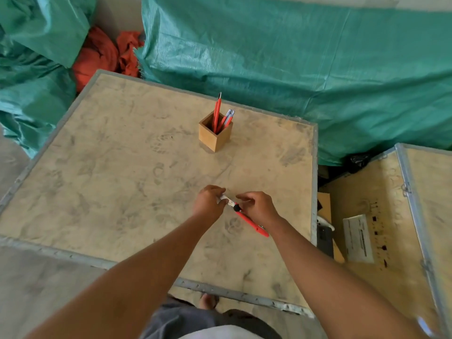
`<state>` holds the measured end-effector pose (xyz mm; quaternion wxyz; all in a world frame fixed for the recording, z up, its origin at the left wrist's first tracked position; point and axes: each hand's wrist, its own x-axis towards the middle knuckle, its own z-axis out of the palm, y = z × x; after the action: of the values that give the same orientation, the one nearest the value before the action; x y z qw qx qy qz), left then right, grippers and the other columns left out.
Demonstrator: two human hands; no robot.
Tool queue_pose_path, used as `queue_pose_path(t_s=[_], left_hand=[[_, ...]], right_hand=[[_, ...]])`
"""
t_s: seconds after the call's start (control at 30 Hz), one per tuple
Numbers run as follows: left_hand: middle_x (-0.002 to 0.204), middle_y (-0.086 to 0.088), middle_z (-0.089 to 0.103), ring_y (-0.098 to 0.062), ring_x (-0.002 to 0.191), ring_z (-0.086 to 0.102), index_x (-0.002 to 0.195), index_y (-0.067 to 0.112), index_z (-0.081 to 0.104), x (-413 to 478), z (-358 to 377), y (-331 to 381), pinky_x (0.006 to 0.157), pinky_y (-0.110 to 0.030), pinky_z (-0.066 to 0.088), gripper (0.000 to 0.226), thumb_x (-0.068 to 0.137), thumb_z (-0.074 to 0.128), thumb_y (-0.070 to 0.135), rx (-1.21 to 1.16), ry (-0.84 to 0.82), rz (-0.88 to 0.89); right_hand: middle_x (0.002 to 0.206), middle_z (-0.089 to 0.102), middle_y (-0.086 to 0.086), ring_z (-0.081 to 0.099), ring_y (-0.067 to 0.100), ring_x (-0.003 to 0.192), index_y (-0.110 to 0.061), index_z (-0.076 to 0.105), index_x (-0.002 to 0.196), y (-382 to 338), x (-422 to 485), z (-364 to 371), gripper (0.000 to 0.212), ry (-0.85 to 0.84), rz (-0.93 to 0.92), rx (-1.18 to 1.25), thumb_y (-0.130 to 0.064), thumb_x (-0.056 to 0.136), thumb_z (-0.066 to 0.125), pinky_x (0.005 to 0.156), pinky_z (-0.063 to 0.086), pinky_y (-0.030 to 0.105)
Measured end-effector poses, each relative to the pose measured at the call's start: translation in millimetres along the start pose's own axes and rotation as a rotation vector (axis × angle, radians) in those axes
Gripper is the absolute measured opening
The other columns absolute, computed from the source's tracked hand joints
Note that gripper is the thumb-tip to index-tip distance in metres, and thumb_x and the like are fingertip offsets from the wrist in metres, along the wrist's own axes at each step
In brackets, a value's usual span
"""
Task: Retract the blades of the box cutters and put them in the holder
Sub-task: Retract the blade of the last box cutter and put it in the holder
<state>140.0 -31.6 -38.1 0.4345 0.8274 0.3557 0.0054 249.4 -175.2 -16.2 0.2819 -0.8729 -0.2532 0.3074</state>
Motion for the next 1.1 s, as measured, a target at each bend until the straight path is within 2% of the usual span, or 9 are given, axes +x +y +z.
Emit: queue_pose_path(t_s=[0.13,0.23,0.3,0.37,0.5,0.73,0.87,1.0,1.1], left_hand=[[0.125,-0.005,0.059,-0.028,0.115,0.054,0.118,0.018,0.071,11,9,-11,0.093,-0.032,0.047,0.034,0.085,0.073,0.021,0.108,-0.005,0.020],[0.126,-0.002,0.056,-0.026,0.116,0.051,0.119,0.024,0.071,14,10,-15,0.088,-0.032,0.048,0.031,0.088,0.069,0.025,0.184,-0.026,0.037],[0.126,-0.001,0.055,-0.026,0.116,0.052,0.120,0.026,0.070,14,10,-16,0.088,-0.034,0.049,0.032,0.088,0.069,0.028,0.201,-0.031,0.049],[0.124,-0.001,0.055,-0.025,0.115,0.053,0.119,0.028,0.071,14,9,-16,0.086,-0.034,0.050,0.032,0.086,0.071,0.030,0.207,-0.020,0.065],[0.119,-0.001,0.057,-0.023,0.110,0.056,0.113,0.029,0.073,10,6,-20,0.083,-0.032,0.051,0.031,0.082,0.076,0.030,0.172,-0.008,0.108],[0.114,-0.003,0.058,-0.015,0.085,0.057,0.108,0.026,0.076,9,-24,-15,0.080,-0.036,0.056,0.031,0.078,0.081,0.018,0.056,0.000,0.252],[0.121,-0.002,0.060,-0.013,0.096,0.060,0.110,0.025,0.075,-1,-50,3,0.075,-0.024,0.053,0.032,0.080,0.081,0.019,-0.072,0.133,0.308],[0.124,0.009,0.062,0.001,0.097,0.064,0.120,0.022,0.070,-30,-66,20,0.072,-0.006,0.050,0.036,0.085,0.076,0.021,-0.339,0.127,0.129],[0.120,0.003,0.071,-0.010,0.095,0.073,0.132,0.016,0.061,-57,-68,26,0.078,-0.027,0.061,0.042,0.091,0.068,0.013,-0.617,-0.069,-0.042]], right_hand=[[0.112,0.079,0.007,0.074,0.017,0.103,-0.010,0.079,0.114,9,2,12,0.029,-0.075,-0.014,0.004,-0.004,0.087,0.072,0.094,0.054,0.016],[0.111,0.079,0.006,0.071,0.010,0.098,-0.008,0.079,0.113,11,1,13,0.027,-0.079,-0.017,0.001,-0.004,0.088,0.072,0.079,0.043,-0.005],[0.108,0.078,0.007,0.067,0.007,0.093,-0.006,0.079,0.111,12,0,12,0.025,-0.086,-0.031,0.018,-0.002,0.088,0.071,0.075,0.041,-0.007],[0.107,0.079,0.007,0.069,0.008,0.092,-0.007,0.079,0.109,12,1,12,0.024,-0.107,-0.027,0.038,-0.002,0.086,0.073,0.078,0.044,-0.003],[0.104,0.080,0.006,0.074,0.017,0.097,-0.011,0.080,0.106,10,-4,16,0.024,-0.155,-0.016,0.059,-0.004,0.084,0.076,0.092,0.056,0.024],[0.102,0.079,-0.001,0.073,0.016,0.096,-0.017,0.079,0.104,-9,-14,8,0.018,-0.121,0.009,0.180,-0.012,0.087,0.075,0.086,0.058,0.028],[0.105,0.078,-0.001,0.073,0.015,0.094,-0.019,0.079,0.104,-28,-15,-10,0.017,-0.024,-0.021,0.297,-0.012,0.089,0.075,0.081,0.055,0.024],[0.103,0.077,-0.004,0.074,0.014,0.098,-0.032,0.075,0.099,-51,-14,-28,0.022,0.104,-0.094,0.441,-0.012,0.089,0.076,0.088,0.061,0.033],[0.105,0.077,0.002,0.075,0.020,0.100,-0.021,0.075,0.106,-71,-15,-38,0.019,0.192,-0.079,0.617,-0.011,0.089,0.076,0.084,0.065,0.038]])
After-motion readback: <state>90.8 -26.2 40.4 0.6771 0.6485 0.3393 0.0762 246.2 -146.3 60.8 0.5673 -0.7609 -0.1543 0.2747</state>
